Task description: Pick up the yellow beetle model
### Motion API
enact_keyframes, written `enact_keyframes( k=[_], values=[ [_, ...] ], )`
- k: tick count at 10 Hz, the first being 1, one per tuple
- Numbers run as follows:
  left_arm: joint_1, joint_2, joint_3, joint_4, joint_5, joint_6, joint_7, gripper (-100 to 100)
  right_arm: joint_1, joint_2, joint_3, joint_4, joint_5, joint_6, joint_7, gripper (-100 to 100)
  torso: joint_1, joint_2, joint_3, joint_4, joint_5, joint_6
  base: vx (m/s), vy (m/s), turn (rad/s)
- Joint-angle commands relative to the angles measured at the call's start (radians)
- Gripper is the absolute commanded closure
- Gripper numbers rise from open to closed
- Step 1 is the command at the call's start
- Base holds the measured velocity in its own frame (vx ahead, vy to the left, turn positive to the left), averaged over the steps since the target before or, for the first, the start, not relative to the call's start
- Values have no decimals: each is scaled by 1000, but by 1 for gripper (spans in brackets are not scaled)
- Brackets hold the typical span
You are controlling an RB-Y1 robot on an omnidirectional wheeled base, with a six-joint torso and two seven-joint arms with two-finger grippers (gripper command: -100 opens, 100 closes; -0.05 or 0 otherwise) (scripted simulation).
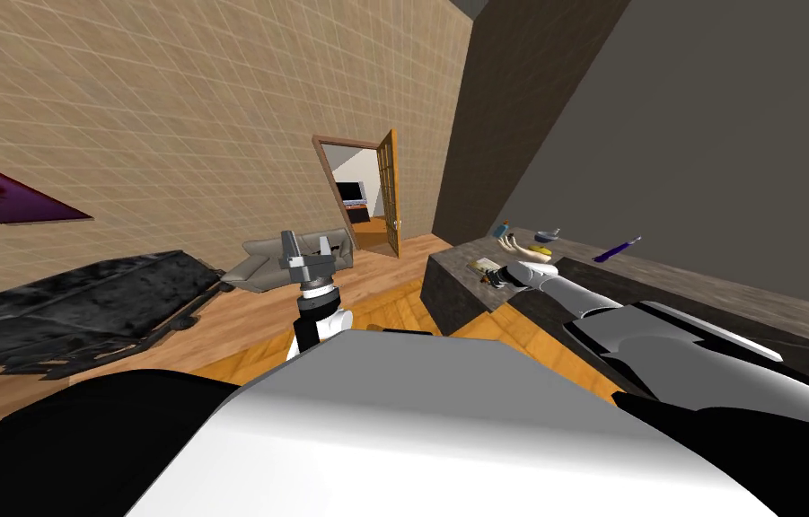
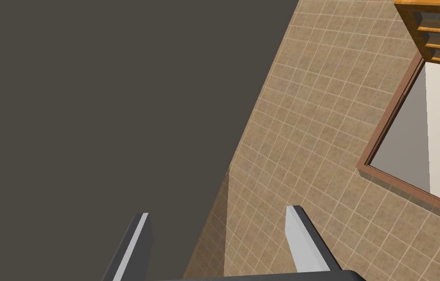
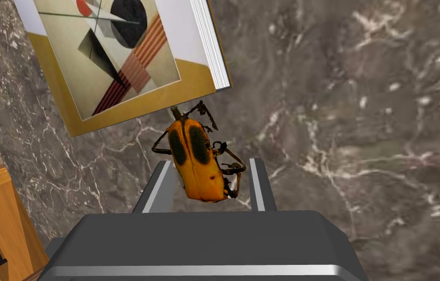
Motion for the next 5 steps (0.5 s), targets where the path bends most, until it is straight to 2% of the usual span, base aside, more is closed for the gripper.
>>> enact_keyframes(
  k=[1, 3, 4, 5],
  values=[
    [0, 0, 0, 0, 0, 0, 0, 0, -11, -3, 1, -29, -4, -23, 15, 100, 0, 0, 0, 0, 0, 0, 96, 62, -328],
    [0, 0, 0, 0, 0, 0, 0, 0, -16, -10, 4, -83, -3, -49, 21, 100, 1, -1, 0, 0, 0, 0, 85, 67, -272],
    [0, 0, 0, 0, 0, 0, 0, 0, -13, -12, 2, -70, -4, -42, 17, 100, 2, -1, -1, 0, 1, -1, 38, 35, -53],
    [0, 0, 0, 0, 0, 0, 0, 0, -13, -14, 2, -73, -4, -46, 17, 0, 0, 0, 0, 0, 0, -2, 5, 7, 7]
  ],
)
